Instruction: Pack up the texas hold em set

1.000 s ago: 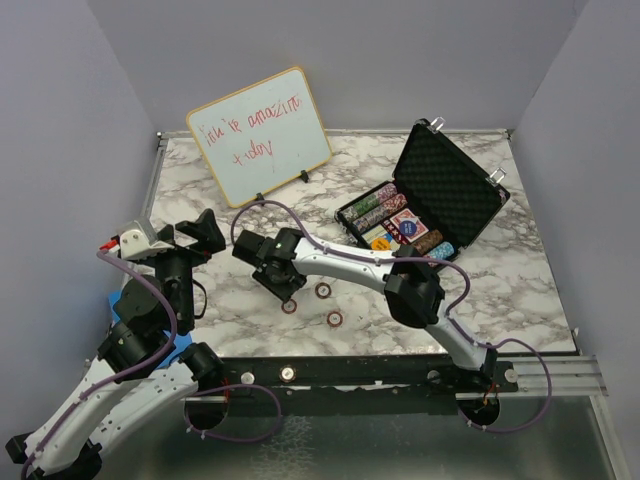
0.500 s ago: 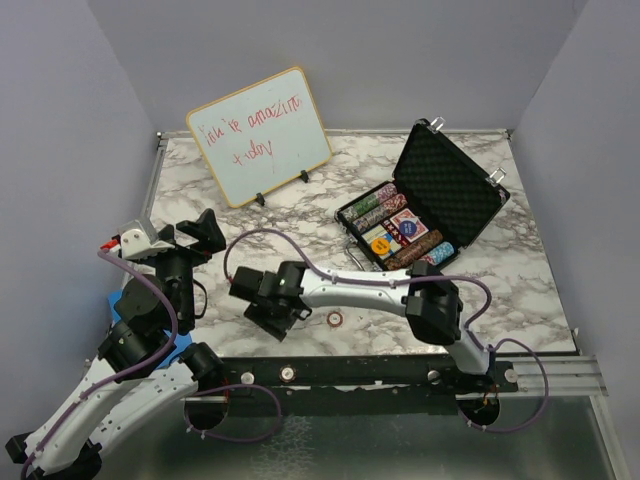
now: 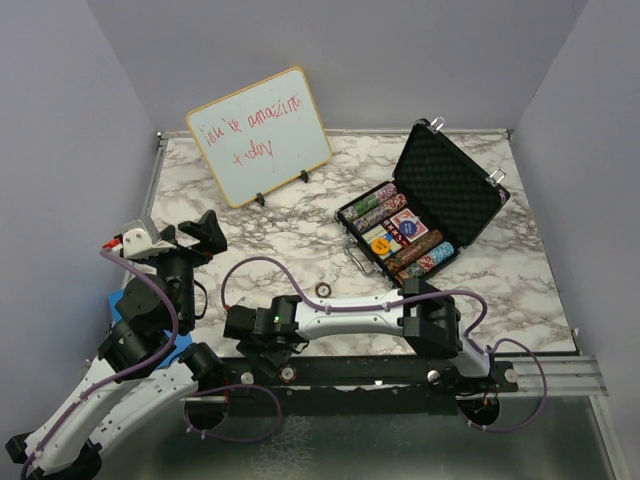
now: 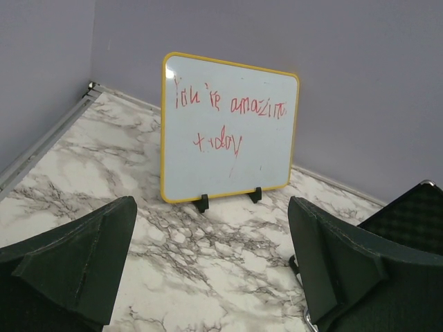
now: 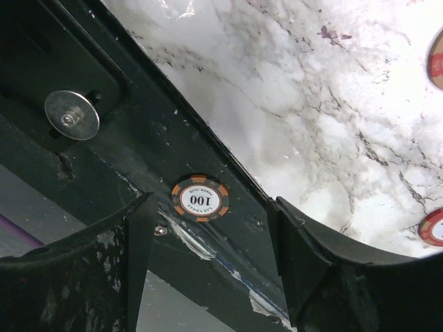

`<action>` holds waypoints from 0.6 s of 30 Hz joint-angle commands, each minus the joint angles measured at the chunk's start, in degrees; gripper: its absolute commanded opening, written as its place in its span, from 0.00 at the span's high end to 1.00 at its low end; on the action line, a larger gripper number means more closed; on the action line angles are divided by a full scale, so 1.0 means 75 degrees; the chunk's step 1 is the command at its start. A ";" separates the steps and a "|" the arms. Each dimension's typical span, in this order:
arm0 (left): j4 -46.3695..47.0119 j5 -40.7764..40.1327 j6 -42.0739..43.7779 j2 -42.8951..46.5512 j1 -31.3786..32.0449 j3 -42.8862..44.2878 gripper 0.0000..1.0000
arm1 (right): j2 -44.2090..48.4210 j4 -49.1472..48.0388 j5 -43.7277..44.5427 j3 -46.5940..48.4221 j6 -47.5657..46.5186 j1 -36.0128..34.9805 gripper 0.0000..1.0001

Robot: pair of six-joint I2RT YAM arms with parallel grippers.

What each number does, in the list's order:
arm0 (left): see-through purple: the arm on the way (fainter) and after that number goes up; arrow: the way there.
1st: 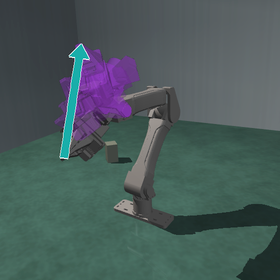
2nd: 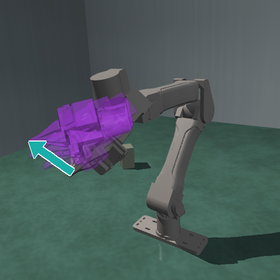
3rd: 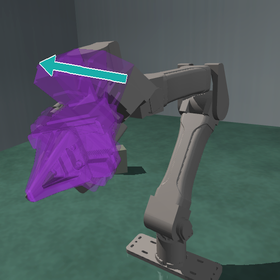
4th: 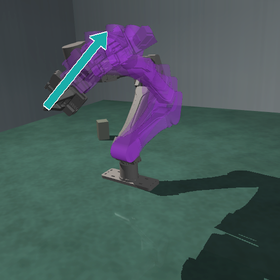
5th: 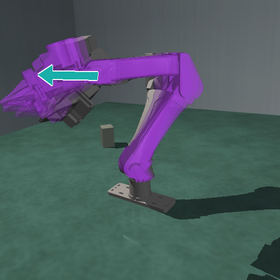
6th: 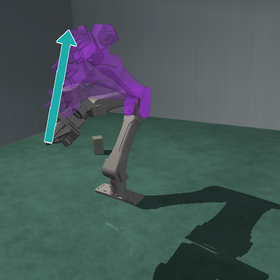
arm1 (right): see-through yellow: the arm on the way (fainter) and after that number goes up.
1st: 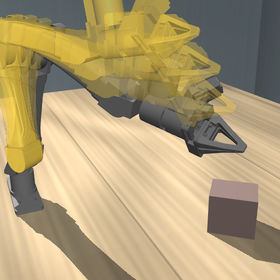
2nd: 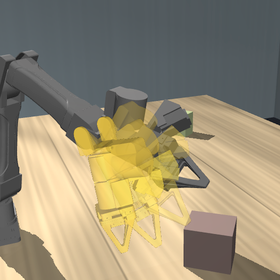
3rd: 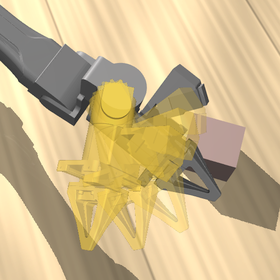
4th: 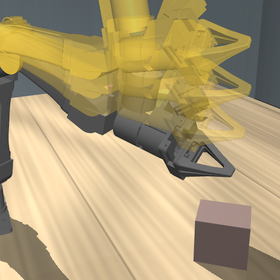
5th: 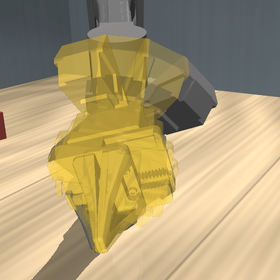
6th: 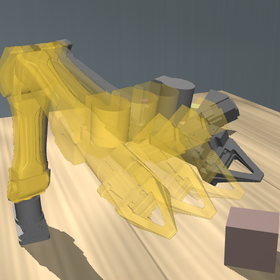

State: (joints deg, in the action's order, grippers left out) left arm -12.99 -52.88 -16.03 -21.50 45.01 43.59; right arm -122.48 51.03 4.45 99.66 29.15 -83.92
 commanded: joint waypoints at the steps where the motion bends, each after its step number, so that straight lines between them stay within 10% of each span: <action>1: -0.0214 0.0225 -0.0037 -0.0006 0.0020 0.0123 0.01 | -0.0225 -0.0170 -0.0126 -0.0148 0.0265 -0.0141 0.29; 18: -0.0200 0.0283 -0.0136 0.0004 0.0020 -0.0046 0.01 | -0.0627 -0.0115 -0.0440 -0.0416 0.0403 -0.0346 0.38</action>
State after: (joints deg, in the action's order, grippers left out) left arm -13.41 -51.88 -16.78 -21.47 45.01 43.59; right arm -124.68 50.57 3.07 97.21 31.90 -85.49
